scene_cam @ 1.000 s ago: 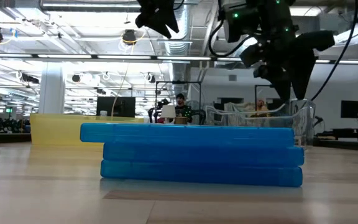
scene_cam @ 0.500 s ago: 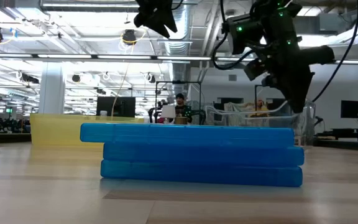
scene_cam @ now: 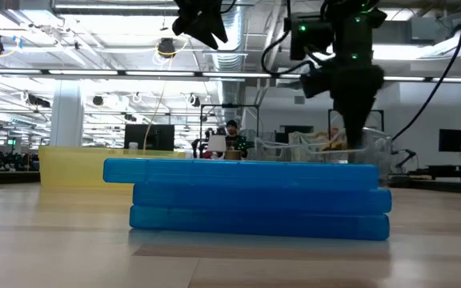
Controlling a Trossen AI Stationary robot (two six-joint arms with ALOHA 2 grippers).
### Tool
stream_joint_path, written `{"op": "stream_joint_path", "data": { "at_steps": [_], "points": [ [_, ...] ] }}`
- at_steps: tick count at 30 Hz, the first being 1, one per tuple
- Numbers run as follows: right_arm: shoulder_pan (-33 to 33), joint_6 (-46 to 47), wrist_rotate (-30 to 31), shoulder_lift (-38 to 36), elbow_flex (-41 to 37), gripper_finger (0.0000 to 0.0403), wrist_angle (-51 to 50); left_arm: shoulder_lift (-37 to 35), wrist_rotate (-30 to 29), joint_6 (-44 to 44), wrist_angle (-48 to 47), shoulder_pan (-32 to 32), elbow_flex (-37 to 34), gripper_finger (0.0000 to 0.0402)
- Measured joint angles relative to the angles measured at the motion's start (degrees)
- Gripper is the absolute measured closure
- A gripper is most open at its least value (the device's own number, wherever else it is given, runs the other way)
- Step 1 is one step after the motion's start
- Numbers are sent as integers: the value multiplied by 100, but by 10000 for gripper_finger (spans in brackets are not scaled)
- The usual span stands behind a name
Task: Pick & place jewel cases by type
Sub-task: Adjust the transparent bin on the table
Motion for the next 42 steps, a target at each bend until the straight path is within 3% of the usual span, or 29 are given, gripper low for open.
{"op": "stream_joint_path", "data": {
  "at_steps": [11,18,29,34,42],
  "points": [
    [-67,1022,191,-130,6,402,650,-213,-197,72,-217,48,0,196],
    [217,1647,833,-133,6,402,855,-418,-436,101,-247,70,0,196],
    [1072,3304,2494,-111,-164,403,1227,-470,-448,126,-283,76,0,196],
    [1303,4047,2767,-109,-657,403,1610,-470,-444,160,-285,76,0,196],
    [1429,4241,2790,-109,-741,403,1674,-470,-442,183,-285,81,0,196]
  ]
}}
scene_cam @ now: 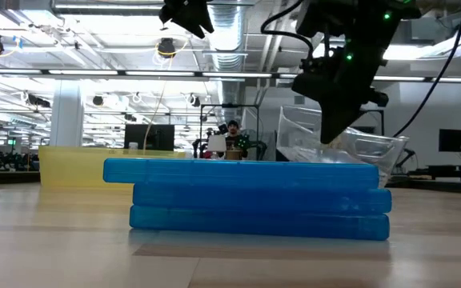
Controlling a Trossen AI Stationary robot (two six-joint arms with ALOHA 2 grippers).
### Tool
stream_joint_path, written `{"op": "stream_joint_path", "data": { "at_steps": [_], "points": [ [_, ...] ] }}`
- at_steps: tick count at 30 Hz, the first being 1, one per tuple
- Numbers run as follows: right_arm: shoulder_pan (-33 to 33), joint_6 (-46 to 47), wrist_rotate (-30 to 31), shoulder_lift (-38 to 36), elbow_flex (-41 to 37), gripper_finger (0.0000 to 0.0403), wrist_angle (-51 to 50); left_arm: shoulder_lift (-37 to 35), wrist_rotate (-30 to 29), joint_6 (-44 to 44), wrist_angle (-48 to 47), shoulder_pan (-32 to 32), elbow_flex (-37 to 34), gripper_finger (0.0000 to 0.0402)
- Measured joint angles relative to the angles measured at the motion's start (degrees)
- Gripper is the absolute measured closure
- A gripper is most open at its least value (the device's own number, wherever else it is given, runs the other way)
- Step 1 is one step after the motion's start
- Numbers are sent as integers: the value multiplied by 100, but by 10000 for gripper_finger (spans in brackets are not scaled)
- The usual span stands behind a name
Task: Pick & place jewel cases by type
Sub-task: Adjust the transparent bin on the table
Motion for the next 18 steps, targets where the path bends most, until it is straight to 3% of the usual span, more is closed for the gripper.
{"op": "stream_joint_path", "data": {
  "at_steps": [8,18],
  "points": [
    [-83,-7,-762,2,294,403,-188,0,2,0,2,0,0,196],
    [-646,7,-1896,4,710,403,-986,0,9,25,1,0,0,196]
  ]
}}
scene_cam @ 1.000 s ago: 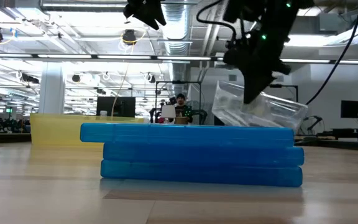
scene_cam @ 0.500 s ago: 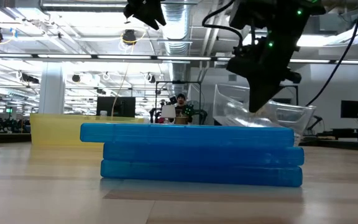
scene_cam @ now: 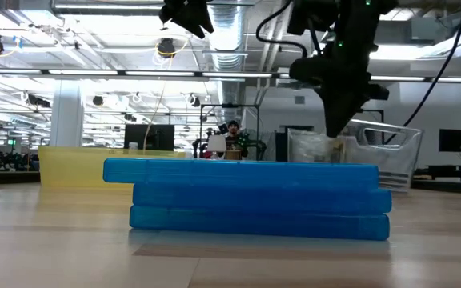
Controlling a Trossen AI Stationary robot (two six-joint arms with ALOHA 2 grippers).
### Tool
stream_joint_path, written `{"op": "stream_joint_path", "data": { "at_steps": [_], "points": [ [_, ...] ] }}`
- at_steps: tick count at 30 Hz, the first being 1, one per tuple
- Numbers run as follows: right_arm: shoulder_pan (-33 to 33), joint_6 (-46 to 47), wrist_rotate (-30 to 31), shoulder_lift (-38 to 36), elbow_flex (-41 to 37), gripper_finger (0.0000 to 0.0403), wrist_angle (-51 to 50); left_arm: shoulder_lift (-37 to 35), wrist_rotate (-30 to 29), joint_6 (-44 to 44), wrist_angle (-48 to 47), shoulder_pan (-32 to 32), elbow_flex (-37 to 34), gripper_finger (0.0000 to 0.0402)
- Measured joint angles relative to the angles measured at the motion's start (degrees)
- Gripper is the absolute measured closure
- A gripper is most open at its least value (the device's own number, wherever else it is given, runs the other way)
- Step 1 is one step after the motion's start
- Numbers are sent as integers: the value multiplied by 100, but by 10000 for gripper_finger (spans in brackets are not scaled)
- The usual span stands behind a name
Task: Pick & place jewel cases by type
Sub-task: Adjust the transparent bin on the table
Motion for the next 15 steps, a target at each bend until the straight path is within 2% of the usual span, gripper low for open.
{"op": "stream_joint_path", "data": {
  "at_steps": [3,9,15],
  "points": [
    [-149,-31,-305,2,2,403,-86,0,11,45,1,0,0,196],
    [-400,15,-336,2,2,396,-169,0,11,164,-1,0,0,196],
    [-661,4,-297,4,0,340,-266,0,8,226,-1,0,0,196]
  ]
}}
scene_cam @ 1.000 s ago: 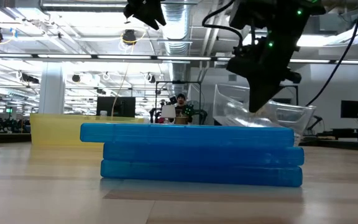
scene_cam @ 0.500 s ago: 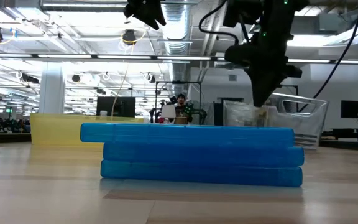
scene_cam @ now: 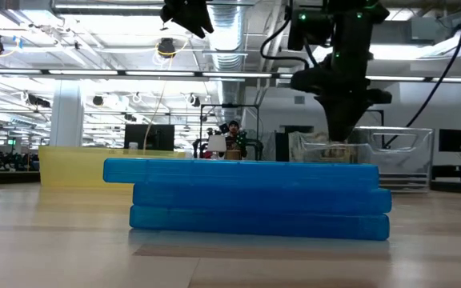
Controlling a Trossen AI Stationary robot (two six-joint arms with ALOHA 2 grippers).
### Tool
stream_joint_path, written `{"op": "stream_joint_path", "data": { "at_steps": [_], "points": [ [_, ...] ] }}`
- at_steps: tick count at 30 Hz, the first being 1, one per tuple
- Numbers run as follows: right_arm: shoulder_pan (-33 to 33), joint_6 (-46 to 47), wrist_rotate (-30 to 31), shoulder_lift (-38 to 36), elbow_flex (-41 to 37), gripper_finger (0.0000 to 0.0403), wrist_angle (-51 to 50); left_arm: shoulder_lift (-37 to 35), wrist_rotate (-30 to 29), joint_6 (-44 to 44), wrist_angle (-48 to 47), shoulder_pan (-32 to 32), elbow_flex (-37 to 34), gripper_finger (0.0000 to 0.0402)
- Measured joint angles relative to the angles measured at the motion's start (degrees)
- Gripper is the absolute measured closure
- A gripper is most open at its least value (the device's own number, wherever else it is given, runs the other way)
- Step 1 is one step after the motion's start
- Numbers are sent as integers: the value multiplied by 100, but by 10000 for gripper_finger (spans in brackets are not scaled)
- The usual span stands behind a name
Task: Pick & place jewel cases by type
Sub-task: Adjust the transparent bin on the table, then put the blue CD case into the yellow bin
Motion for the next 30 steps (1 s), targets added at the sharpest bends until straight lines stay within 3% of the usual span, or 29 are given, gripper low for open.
{"op": "stream_joint_path", "data": {
  "at_steps": [11,20,24,30],
  "points": [
    [-139,-329,86,-32,132,215,5,0,34,39,-7,0,0,196],
    [202,-615,131,-111,1290,169,-529,-78,1153,-115,-359,-4,-59,196],
    [618,-643,82,-111,1789,169,-794,-290,1918,-431,189,-87,-681,196],
    [1310,-514,-327,-117,2118,168,-837,-863,2778,-1388,1884,-354,-2591,196]
  ]
}}
